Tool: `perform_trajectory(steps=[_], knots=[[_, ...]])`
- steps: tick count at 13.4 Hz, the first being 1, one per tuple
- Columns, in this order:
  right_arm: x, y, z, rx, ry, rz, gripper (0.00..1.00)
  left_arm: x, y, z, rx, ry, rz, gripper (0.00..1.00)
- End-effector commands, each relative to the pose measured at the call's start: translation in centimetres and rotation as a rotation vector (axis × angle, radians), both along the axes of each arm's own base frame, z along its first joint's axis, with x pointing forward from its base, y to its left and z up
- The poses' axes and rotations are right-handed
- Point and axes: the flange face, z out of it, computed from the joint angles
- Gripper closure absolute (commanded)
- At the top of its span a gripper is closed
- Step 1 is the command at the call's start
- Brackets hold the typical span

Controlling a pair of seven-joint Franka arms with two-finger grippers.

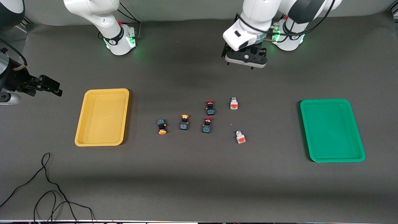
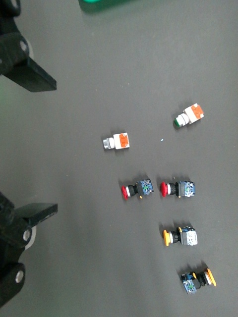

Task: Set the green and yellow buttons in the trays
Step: 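Grasp a white-orange button with the left gripper while the right gripper reaches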

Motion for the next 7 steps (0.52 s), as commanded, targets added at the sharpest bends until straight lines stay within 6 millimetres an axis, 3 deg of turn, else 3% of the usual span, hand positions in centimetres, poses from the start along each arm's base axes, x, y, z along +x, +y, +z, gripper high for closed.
perform_trajectory(steps=[1,5,7], knots=[[0.0,0.4,0.1,-0.009,0.008,-0.003,0.00,1.4,0.1,-6.5,0.020,0.023,-0.006,0.00],[-0.9,-0.7,-0.2,0.021,0.026,-0.027,0.00,3.2,0.3,-16.2,0.041,0.050,-0.009,0.00],[-1.3,0.0,-0.5,0.096,0.055,-0.041,0.00,3.4,1.5,-20.9,0.061,0.062,-0.003,0.00]])
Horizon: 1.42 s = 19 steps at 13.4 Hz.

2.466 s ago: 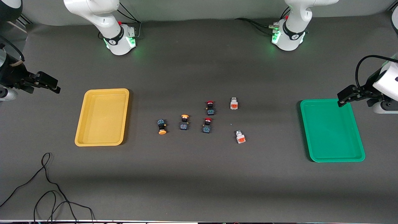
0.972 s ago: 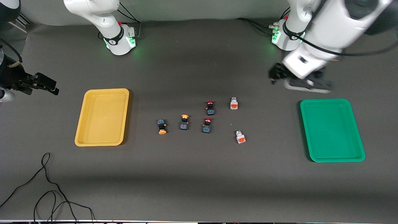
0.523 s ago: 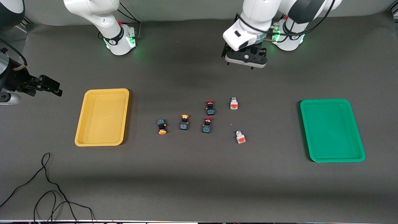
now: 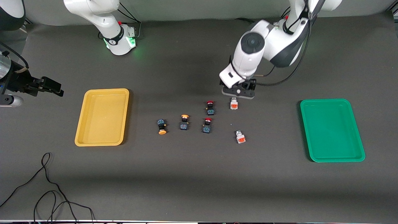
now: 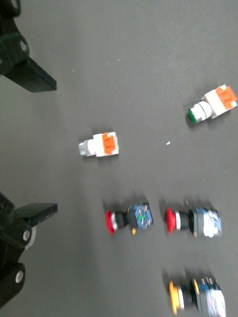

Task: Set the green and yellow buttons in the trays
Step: 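Grasp a white-orange button with the left gripper while the right gripper reaches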

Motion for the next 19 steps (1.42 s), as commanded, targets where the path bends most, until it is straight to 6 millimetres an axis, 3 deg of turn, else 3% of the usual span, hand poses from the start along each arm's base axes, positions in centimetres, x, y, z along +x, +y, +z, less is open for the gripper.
perform_trajectory(steps=[1,3,5,7,9,11,13,14,15,16,19], knots=[[-1.2,0.7,-0.3,0.086,0.031,-0.023,0.00,1.4,3.1,-5.0,0.016,0.010,0.032,0.00],[-1.4,2.1,-0.4,0.092,0.033,-0.024,0.00,2.3,4.1,-8.3,0.017,0.032,0.066,0.00],[-1.5,5.7,-0.9,0.081,0.045,-0.047,0.00,2.4,3.8,-11.1,0.005,0.036,0.072,0.00],[-1.6,10.8,-2.5,0.065,0.051,-0.068,0.00,2.2,2.9,-12.6,-0.008,0.032,0.081,0.00],[-1.8,13.5,-4.4,0.063,0.038,-0.093,0.00,1.9,2.2,-14.6,-0.023,0.027,0.086,0.00],[-2.4,15.7,-7.7,0.058,0.046,-0.062,0.00,0.8,0.7,-16.0,-0.032,0.024,0.091,0.00],[-2.3,17.1,-11.7,0.057,0.049,-0.054,0.00,-0.4,-0.7,-16.3,-0.028,0.026,0.088,0.00],[-2.5,18.8,-13.5,0.054,0.049,-0.030,0.00,-0.4,-0.6,-16.3,-0.028,0.026,0.089,0.01],[-2.3,19.4,-15.4,0.053,0.046,-0.024,0.00,-0.3,-0.4,-16.4,-0.025,0.029,0.092,0.08],[-2.2,20.0,-17.2,0.050,0.045,-0.020,0.00,-0.2,-0.3,-16.2,-0.024,0.030,0.095,0.23],[-1.4,21.9,-24.0,0.054,0.071,-0.025,0.00,0.3,0.3,-15.8,-0.022,0.027,0.101,0.80]])
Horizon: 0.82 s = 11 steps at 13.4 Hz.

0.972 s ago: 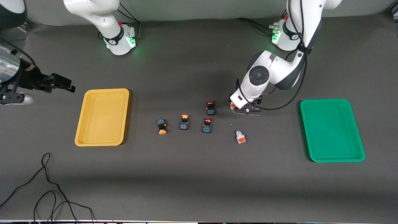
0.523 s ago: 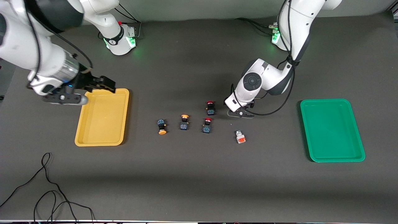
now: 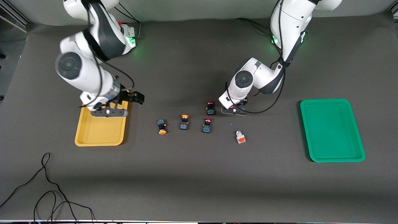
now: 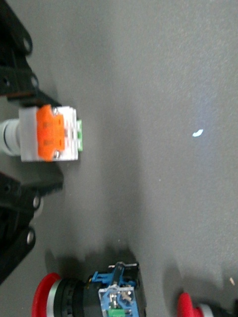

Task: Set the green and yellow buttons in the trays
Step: 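Grasp a white-orange button with the left gripper while the right gripper reaches, then carry the white button to the green tray while the right gripper grasps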

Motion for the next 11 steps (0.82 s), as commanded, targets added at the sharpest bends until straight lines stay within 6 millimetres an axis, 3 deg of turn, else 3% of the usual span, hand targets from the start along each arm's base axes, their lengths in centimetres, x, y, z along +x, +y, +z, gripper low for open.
perform_trajectory(steps=[1,3,4,6,9,11], knots=[[0.4,2.9,-6.1,0.032,0.034,-0.026,0.00,0.8,0.6,1.0,0.006,-0.013,0.027,0.99],[0.3,5.1,-10.7,0.018,0.040,-0.008,0.00,1.7,1.2,2.5,-0.003,-0.033,0.051,1.00],[0.6,5.4,-13.0,0.012,0.035,-0.012,0.00,2.7,1.8,4.8,-0.011,-0.055,0.086,1.00],[0.3,6.8,-16.8,0.000,0.026,0.007,0.00,3.9,2.3,11.2,0.011,-0.057,0.106,1.00],[0.7,6.7,-20.1,-0.007,-0.002,0.006,0.00,7.9,6.4,20.9,0.058,-0.020,0.170,1.00],[1.0,6.6,-22.0,-0.002,-0.035,-0.001,0.00,9.1,8.8,25.3,0.079,-0.003,0.206,1.00]])
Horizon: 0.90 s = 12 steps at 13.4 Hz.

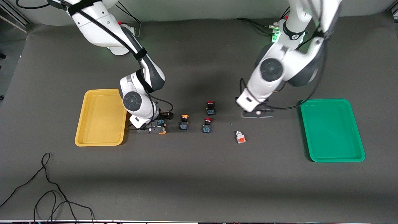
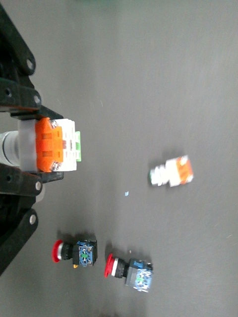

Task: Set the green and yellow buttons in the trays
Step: 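Carry the white button to the green tray while the right gripper grasps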

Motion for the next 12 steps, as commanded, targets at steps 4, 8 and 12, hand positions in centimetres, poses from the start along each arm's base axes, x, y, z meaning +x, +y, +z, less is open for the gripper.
perform_trajectory(steps=[4,8,12], knots=[[0.7,0.5,-3.5,0.011,-0.067,-0.019,0.01,5.2,18.2,6.0,0.004,0.048,-0.022,1.00],[0.8,0.4,-2.7,0.016,-0.071,-0.029,1.00,7.5,33.4,4.9,-0.034,0.038,-0.077,1.00],[1.3,0.6,0.4,0.034,-0.092,-0.016,1.00,9.6,38.3,-4.2,-0.049,0.065,-0.034,1.00]])
